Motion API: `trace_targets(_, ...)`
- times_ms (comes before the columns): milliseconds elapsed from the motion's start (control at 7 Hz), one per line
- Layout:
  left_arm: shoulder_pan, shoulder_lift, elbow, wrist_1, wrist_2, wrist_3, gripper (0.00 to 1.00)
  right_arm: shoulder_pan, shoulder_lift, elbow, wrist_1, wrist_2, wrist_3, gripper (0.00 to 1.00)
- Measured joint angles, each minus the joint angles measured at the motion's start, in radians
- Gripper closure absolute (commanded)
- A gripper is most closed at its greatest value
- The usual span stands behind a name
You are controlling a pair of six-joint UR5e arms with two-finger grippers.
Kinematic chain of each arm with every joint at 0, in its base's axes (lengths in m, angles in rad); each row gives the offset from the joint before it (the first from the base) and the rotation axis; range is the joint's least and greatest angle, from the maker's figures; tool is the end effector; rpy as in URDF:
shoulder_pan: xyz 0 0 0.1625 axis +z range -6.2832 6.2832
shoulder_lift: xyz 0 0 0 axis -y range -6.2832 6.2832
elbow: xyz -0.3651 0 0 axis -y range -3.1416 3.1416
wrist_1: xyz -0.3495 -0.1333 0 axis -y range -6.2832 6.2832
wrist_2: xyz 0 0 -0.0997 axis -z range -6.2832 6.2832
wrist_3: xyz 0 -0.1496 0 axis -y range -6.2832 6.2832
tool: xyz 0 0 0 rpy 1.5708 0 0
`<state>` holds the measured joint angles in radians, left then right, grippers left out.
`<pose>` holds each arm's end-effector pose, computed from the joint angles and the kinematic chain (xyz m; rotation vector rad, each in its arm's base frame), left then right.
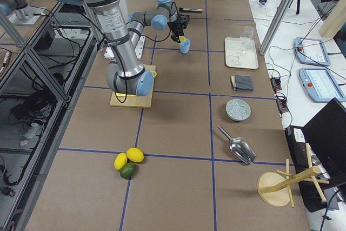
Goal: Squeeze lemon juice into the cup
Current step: 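Carry the lemon slice with the right gripper and lower it into the blue cup, then open the right gripper to drop the lemon slice in the cup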
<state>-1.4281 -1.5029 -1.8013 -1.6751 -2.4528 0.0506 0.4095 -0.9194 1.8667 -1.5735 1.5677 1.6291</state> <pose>0.0451 -0.4394 0.5356 0.2094 0.8902 0.2974 -0.5018 -0.3636 0.1760 0.1693 -0.9376 0.4337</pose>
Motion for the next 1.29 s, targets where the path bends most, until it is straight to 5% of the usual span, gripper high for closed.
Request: trace_targets(1286,0.0,0.001,-0.003,0.0,-0.002,0.0,0.0,-0.01,0.06,-0.124,0.006,0.001,0.0,0.2)
